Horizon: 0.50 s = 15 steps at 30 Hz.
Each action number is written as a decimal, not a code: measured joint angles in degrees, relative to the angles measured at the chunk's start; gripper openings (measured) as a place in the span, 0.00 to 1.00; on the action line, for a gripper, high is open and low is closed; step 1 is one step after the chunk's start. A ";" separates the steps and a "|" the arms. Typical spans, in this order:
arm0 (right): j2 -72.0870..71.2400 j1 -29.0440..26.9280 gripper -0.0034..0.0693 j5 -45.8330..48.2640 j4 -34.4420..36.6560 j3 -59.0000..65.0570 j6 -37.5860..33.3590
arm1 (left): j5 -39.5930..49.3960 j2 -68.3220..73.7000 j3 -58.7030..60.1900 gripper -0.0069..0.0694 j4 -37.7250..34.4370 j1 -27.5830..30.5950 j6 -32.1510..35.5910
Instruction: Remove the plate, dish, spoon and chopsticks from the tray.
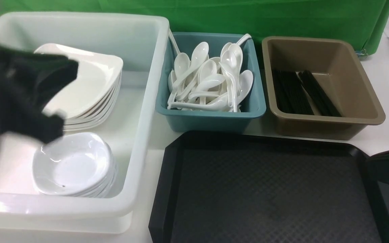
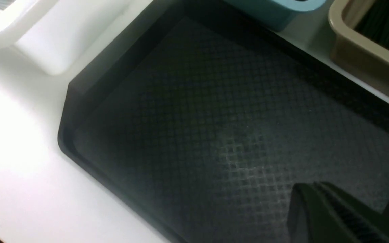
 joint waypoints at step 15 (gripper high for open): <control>0.00 0.00 0.13 -0.12 -0.06 0.00 0.22 | -11.58 -21.91 20.59 0.10 -2.68 -3.69 0.23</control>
